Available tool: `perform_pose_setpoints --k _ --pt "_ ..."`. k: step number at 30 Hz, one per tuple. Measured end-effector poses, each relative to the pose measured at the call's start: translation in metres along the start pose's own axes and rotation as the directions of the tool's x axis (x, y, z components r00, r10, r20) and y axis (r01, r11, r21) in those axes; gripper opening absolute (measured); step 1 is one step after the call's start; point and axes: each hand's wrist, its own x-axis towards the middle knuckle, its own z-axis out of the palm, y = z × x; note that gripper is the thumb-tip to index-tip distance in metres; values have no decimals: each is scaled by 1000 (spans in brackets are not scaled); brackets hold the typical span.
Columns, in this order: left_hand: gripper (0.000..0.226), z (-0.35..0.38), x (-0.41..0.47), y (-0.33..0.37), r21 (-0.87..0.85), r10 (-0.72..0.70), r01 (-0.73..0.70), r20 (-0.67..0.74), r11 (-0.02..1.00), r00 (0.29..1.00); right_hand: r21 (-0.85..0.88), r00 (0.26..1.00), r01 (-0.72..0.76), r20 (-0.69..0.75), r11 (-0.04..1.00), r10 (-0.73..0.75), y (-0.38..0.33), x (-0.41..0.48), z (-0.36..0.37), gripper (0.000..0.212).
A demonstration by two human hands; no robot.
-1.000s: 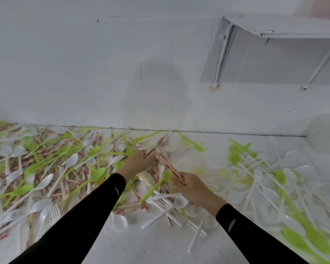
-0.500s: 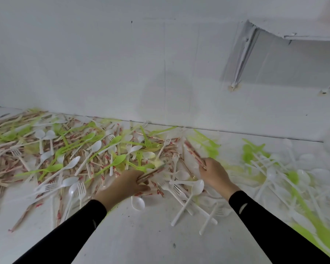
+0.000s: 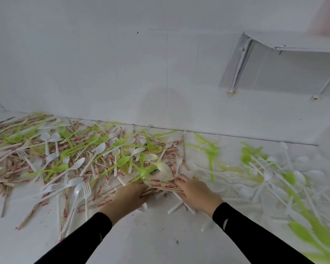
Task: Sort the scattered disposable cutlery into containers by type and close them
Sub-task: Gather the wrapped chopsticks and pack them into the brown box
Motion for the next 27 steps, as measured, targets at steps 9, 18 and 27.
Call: perform_pose_setpoints --k 9,18,27 --pt "10 -6 4 -12 -68 151 -178 -295 982 943 -8 976 -213 -54 977 213 52 -33 -7 43" --pt "32 -57 25 15 -415 -39 -178 -462 892 886 216 813 -506 -205 835 546 105 -48 -22 34" --pt "23 -77 20 47 -773 -232 -437 -580 460 781 330 867 -362 -225 872 445 33 -11 -33 26"
